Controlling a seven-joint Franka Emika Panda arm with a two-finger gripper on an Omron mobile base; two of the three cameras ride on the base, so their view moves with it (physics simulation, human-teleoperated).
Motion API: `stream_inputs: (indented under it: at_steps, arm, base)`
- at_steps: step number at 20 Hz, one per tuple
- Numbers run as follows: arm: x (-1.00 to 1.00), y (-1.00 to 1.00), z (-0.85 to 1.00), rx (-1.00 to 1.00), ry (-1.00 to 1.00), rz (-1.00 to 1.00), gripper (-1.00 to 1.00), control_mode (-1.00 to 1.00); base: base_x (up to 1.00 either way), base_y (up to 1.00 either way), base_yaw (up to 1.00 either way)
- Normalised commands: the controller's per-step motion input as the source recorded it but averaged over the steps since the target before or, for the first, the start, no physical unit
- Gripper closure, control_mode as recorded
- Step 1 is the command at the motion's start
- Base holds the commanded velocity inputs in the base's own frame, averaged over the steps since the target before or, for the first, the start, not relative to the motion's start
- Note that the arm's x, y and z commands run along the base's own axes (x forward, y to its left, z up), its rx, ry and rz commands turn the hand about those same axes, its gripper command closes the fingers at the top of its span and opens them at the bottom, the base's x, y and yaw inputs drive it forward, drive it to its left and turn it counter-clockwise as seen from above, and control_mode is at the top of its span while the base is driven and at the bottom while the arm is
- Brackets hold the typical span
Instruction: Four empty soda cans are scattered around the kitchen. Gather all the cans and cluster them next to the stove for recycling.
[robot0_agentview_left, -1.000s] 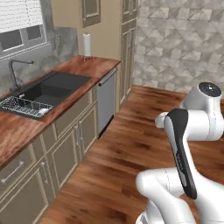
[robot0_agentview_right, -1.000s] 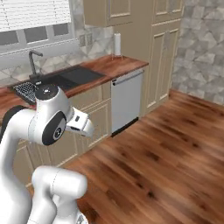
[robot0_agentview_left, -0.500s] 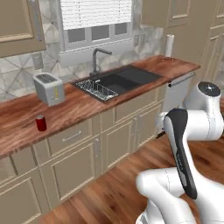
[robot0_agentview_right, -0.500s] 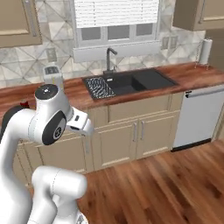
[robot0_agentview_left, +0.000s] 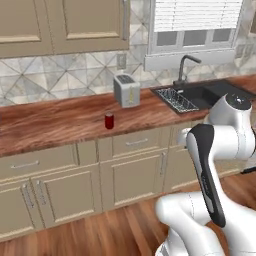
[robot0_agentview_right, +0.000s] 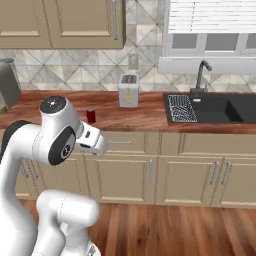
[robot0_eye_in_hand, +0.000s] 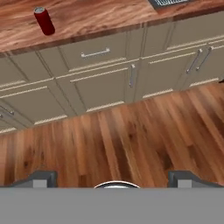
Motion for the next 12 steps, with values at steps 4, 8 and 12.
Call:
stream_inputs:
  at_steps: [4,8,12]
  arm:
    - [0.00,0.00,0.00,0.00,0.00,0.00,-1.00,1.00]
    - [0.00,0.00,0.00,0.00,0.00,0.00,-1.00,1.00]
    - [0.00,0.00,0.00,0.00,0.00,0.00,-1.00,1.00]
  base:
    - [0.09,0.34,0.57]
    - [0.21,0.21,0.33]
    - [0.53,-0.01,0.03]
